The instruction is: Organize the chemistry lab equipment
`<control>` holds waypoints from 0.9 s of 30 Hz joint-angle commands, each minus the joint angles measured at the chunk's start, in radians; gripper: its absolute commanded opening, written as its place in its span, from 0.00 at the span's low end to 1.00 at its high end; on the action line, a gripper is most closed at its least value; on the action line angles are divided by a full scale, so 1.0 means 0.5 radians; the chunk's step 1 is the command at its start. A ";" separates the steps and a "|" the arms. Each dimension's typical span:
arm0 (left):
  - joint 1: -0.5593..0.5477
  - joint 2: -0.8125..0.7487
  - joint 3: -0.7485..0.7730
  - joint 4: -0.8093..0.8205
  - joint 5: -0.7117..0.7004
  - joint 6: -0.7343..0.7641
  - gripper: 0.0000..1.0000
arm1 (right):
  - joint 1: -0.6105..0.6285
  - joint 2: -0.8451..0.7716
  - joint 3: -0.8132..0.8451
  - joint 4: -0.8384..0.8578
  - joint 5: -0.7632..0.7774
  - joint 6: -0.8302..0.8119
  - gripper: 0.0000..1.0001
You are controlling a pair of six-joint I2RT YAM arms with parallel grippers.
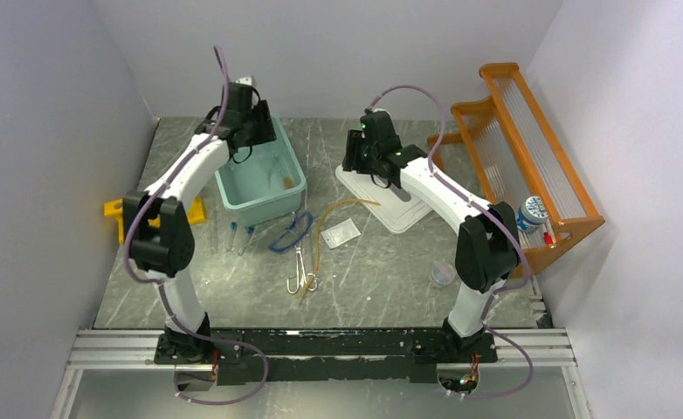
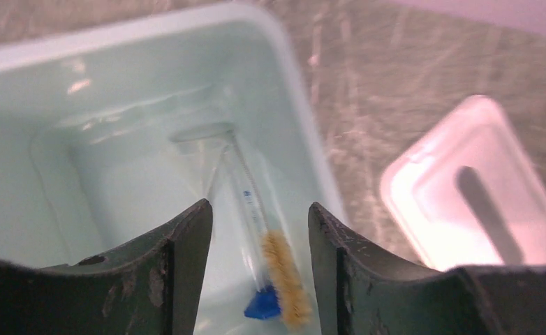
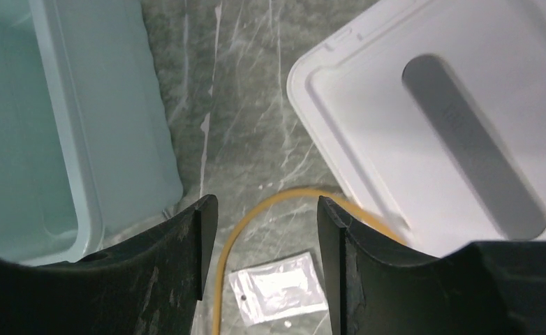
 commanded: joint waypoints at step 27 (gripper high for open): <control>-0.015 -1.447 -0.852 0.202 0.650 0.282 0.70 | 0.467 0.646 0.158 -0.370 0.511 0.814 0.44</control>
